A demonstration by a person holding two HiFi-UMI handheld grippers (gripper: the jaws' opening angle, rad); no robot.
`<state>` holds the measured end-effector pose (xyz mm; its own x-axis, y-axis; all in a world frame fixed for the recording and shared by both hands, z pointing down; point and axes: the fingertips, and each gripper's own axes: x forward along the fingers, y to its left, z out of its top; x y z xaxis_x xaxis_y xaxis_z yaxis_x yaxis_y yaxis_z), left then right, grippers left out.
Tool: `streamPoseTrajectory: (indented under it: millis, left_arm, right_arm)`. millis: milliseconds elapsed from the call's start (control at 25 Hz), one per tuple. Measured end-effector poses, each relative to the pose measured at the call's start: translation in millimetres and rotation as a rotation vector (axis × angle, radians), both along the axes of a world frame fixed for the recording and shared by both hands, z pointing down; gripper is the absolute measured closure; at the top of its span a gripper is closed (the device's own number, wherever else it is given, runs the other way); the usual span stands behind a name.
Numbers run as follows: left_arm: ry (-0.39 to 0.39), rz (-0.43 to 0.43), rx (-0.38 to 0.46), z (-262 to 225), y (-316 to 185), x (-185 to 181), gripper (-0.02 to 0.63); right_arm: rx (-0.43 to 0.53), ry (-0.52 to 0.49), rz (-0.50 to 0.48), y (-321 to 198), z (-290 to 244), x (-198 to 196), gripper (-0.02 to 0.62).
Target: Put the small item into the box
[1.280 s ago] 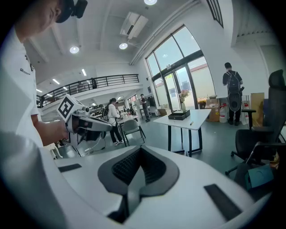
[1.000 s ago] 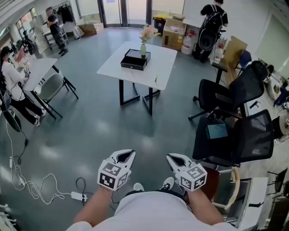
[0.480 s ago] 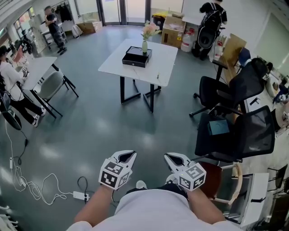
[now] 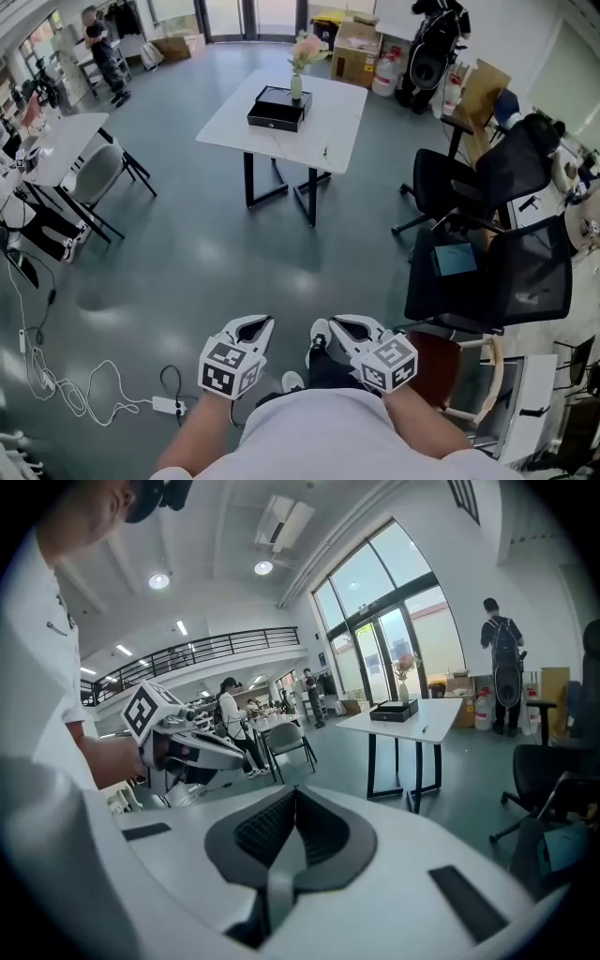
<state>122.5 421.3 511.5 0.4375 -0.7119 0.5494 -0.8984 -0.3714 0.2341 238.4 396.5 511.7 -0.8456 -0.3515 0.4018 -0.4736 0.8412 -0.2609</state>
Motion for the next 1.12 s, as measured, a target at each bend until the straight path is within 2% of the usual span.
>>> streamPoseTrajectory:
  millis: [120,280,520,720,880,1120]
  left_arm:
    - [0.008,-0.032,-0.011,-1,-19,-12,0.589]
    - [-0.018,-0.06,-0.042,2,-55,-26,0.589]
    - [-0.031,-0.098,0.026,-28,-140,-34,0.589]
    - [-0.061,-0.103,0.032,-33,-185,-33,0.589]
    - [-0.062,-0.118,0.006,-23,-207,-30,0.589]
    - [-0.066,-0.091,-0.032,-13,-231,-32,0.589]
  right_arm:
    - [-0.031,-0.008,-0.003,-28,6,-8,0.579]
    - [-0.044,-0.024,-0.026,-75,7,-22,0.579]
    - [-0.021,-0.048,-0.107,-149,-7,-51,0.578]
    - [0.008,-0.059,-0.135,-202,-16,-58,0.579]
    - [-0.003,-0.043,-0.141,-228,-6,-56,0.579]
    - [-0.016,-0.039,-0.133,-252,1,-62,0.579]
